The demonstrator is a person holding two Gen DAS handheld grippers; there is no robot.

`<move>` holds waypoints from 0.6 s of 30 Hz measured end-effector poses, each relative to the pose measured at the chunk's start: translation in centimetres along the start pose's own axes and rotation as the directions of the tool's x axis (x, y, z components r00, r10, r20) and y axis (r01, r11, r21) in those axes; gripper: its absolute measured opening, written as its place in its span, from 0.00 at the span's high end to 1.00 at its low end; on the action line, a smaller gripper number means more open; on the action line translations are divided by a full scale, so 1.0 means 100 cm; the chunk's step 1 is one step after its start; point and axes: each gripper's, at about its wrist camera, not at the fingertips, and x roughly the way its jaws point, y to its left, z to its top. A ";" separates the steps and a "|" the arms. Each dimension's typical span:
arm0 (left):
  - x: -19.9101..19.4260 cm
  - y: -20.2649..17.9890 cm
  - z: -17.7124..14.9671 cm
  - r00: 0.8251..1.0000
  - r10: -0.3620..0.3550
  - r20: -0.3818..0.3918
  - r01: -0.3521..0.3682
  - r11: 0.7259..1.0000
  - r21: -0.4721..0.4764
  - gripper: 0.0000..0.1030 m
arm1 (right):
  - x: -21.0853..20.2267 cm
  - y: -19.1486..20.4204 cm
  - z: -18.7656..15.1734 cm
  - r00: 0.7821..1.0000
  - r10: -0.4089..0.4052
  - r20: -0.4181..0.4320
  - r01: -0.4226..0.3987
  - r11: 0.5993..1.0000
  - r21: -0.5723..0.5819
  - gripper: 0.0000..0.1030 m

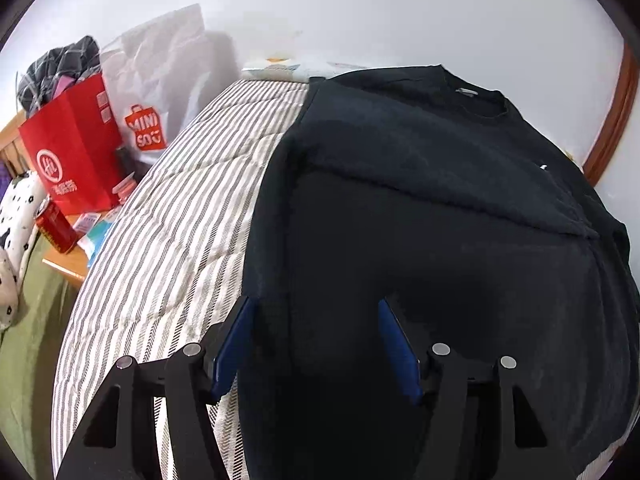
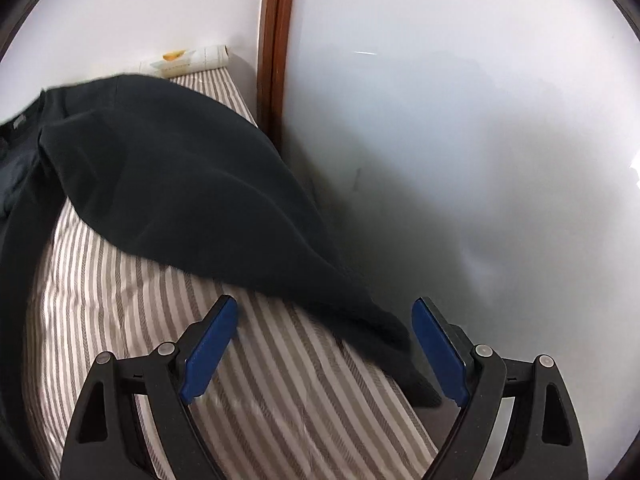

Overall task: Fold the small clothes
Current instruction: 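Grasp the other sleeve cuff with the right gripper and lift it, then lay the held sleeve across the sweatshirt body and open the right gripper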

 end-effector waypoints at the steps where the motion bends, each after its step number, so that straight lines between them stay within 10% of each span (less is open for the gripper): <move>1: 0.001 0.002 0.000 1.000 0.007 -0.007 -0.007 1.000 -0.013 0.40 | 0.004 -0.002 0.004 0.999 0.033 -0.006 -0.033 0.999 0.021 0.15; 3: 0.000 0.006 -0.001 1.000 0.007 -0.007 -0.007 1.000 -0.029 0.40 | 0.010 -0.004 0.010 0.996 0.086 -0.010 -0.085 0.995 0.060 0.21; 7: -0.003 0.011 -0.002 1.000 0.017 0.004 -0.017 1.000 -0.024 0.40 | 0.004 0.004 0.026 0.999 -0.006 0.034 0.005 0.999 0.041 0.88; 18: 0.001 0.015 -0.014 1.000 -0.002 -0.006 0.003 0.998 0.068 0.37 | -0.097 0.103 0.088 0.952 0.105 0.286 -0.097 0.994 -0.041 0.89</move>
